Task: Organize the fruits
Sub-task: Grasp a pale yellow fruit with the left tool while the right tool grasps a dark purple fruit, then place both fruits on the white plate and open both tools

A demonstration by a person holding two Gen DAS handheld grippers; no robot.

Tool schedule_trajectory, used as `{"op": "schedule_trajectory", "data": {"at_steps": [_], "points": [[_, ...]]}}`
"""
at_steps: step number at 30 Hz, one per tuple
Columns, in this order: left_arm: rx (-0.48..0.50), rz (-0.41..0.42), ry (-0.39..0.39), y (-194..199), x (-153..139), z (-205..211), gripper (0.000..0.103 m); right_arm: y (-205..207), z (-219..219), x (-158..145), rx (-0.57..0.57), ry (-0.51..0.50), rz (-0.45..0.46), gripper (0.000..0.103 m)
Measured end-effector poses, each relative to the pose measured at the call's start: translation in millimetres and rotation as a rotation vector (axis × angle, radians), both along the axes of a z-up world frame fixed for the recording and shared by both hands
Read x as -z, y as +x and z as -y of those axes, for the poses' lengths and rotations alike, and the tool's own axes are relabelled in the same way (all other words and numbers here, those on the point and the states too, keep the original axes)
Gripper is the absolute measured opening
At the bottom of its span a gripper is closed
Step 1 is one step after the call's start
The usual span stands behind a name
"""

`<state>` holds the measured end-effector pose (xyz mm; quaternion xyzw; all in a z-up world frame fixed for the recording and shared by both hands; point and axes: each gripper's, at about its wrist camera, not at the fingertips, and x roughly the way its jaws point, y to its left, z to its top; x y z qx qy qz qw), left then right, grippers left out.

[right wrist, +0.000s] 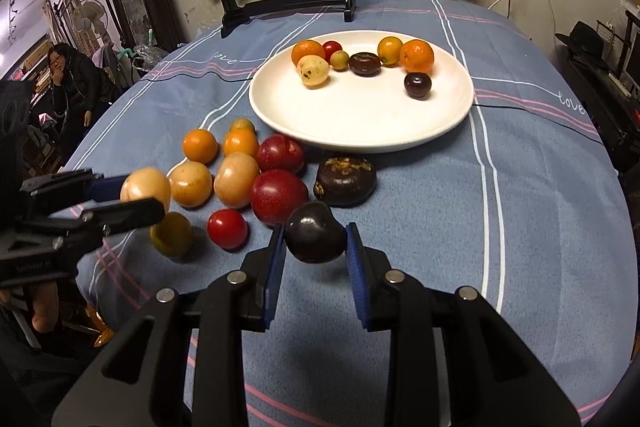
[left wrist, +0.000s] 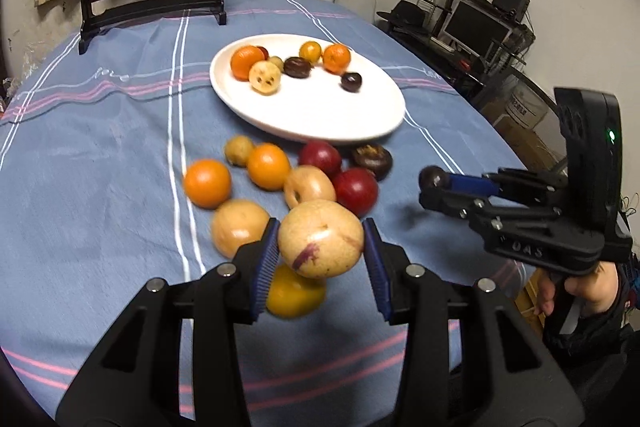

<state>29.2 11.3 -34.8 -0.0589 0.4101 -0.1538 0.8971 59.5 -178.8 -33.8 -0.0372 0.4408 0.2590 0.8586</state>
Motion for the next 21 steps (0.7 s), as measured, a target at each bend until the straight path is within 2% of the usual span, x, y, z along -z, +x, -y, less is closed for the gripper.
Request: {"op": "schedule_trajectory", "data": {"at_steps": [9, 14, 18, 21], "points": [[-0.016, 0.042, 0.045, 57, -17, -14, 0.042, 33, -12, -3, 0.003, 0.012, -0.014, 0.031], [-0.027, 0.033, 0.1, 116, -20, -17, 0.042, 76, -32, -18, -0.032, -0.019, 0.003, 0.031], [-0.043, -0.017, 0.077, 166, -15, -19, 0.042, 126, -57, -15, -0.036, -0.075, 0.002, 0.03], [-0.048, -0.026, 0.074, 182, -12, -16, 0.042, 152, -66, -3, -0.027, -0.098, -0.015, 0.03]]}}
